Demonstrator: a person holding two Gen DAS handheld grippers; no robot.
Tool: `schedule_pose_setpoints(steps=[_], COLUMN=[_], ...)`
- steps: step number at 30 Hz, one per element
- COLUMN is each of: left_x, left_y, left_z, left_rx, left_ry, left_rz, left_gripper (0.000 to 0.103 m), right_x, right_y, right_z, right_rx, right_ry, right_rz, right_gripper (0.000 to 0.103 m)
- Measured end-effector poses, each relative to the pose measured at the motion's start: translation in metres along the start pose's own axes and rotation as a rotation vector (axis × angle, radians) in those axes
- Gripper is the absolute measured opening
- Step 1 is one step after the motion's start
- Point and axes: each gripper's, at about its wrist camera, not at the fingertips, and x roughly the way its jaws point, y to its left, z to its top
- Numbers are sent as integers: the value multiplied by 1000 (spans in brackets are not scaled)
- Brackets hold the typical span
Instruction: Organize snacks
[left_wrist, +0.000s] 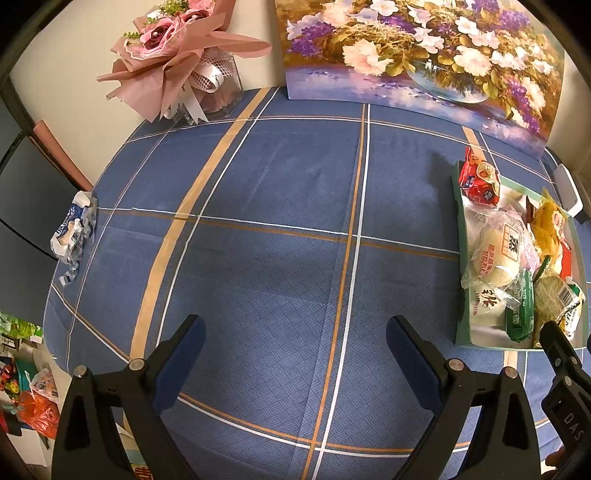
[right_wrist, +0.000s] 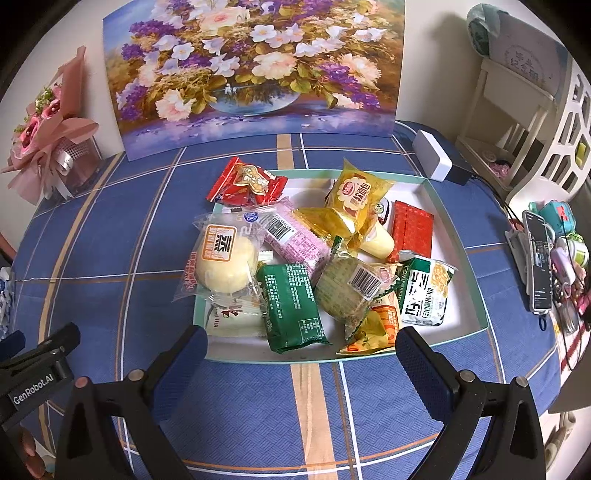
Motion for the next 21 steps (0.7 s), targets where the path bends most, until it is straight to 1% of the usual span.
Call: schedule_pose_setpoints(steps=[21], left_x=[1], left_y=[-1], left_z=[-1], left_rx=[-3], left_ry=[2], left_rz=[-3], left_gripper=[98], right_x=[0], right_y=[1], right_z=[0], right_rx=[1], right_ry=[0], right_rz=[-2], right_gripper=[103])
